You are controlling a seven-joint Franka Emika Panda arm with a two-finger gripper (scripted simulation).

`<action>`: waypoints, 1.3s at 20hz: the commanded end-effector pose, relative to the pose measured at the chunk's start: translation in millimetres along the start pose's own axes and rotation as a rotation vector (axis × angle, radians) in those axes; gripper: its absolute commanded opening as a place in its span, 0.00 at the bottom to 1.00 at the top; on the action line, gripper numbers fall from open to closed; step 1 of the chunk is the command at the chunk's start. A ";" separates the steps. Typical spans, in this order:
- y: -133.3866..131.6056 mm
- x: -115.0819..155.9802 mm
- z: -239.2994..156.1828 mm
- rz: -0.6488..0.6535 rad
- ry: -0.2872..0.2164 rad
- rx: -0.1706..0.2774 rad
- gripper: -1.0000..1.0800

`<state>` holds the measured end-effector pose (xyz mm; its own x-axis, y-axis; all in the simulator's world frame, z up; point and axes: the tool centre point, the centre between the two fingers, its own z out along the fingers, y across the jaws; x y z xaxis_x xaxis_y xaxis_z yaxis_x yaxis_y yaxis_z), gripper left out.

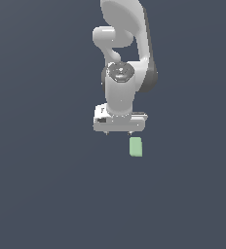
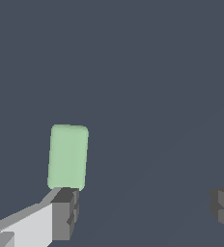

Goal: Pick up the object and move it to a goal position.

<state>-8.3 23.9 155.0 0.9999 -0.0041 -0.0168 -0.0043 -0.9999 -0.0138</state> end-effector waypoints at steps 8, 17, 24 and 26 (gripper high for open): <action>5.5 -0.6 11.4 -0.005 -0.009 -0.022 0.96; 3.9 -0.8 16.9 -0.004 -0.010 -0.027 0.96; -26.6 -1.5 41.1 0.020 -0.001 -0.024 0.96; -40.6 -2.7 52.1 0.031 0.003 -0.023 0.96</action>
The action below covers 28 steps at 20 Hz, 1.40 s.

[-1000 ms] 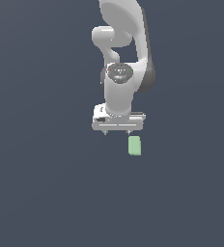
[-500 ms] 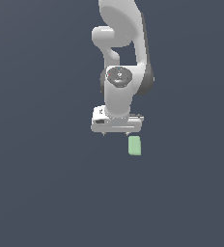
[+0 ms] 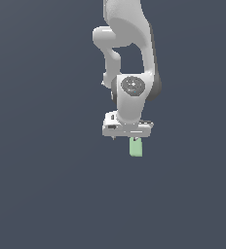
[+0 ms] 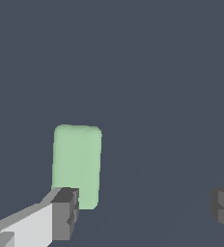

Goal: Pick up the object and move it to a goal position.

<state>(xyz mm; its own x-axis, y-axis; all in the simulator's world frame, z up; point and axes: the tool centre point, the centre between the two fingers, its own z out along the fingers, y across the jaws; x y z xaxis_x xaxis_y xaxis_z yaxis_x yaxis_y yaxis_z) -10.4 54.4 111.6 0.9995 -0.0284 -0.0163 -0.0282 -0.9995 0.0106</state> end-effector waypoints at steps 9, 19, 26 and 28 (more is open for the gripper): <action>-60.4 -11.6 45.6 0.047 0.014 0.010 0.96; -66.9 -13.8 55.7 0.050 0.015 0.011 0.96; -67.6 -14.3 87.4 0.052 0.015 0.011 0.96; -67.8 -14.2 94.7 0.052 0.016 0.011 0.96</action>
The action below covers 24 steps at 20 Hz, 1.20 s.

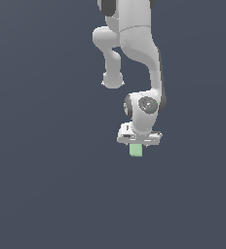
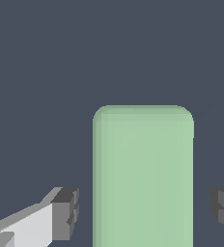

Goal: Pick up the object and move it to a goal position.

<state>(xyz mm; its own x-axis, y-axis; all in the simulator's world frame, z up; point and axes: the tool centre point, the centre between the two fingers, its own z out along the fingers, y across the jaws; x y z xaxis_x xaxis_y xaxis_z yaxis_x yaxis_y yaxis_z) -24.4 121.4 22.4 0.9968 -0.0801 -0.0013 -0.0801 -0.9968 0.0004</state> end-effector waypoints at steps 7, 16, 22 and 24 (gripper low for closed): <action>-0.5 1.1 12.5 0.001 0.001 0.000 0.00; -1.1 1.6 11.8 0.000 0.003 0.001 0.00; 2.2 -0.7 4.3 0.000 0.003 0.001 0.00; 4.7 -2.5 -1.5 0.000 0.003 0.001 0.00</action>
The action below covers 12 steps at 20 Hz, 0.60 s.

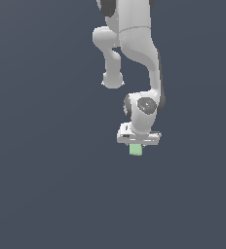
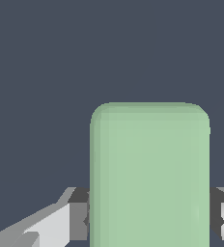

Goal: Pick up the object and move it to a goal position.

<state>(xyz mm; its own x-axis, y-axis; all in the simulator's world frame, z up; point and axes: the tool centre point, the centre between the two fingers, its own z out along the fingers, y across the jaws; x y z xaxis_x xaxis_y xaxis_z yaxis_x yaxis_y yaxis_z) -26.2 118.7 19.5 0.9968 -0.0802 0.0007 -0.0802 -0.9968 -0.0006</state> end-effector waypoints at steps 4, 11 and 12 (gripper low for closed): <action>9.2 -6.0 -21.2 0.000 0.001 0.000 0.00; 29.4 -20.0 -67.5 0.000 0.001 0.000 0.00; 33.0 -22.5 -75.9 0.000 0.001 0.000 0.00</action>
<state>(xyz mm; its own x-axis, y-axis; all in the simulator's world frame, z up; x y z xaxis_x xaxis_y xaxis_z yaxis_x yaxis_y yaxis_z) -47.4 92.6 83.1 0.9968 -0.0803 0.0007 -0.0803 -0.9968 -0.0005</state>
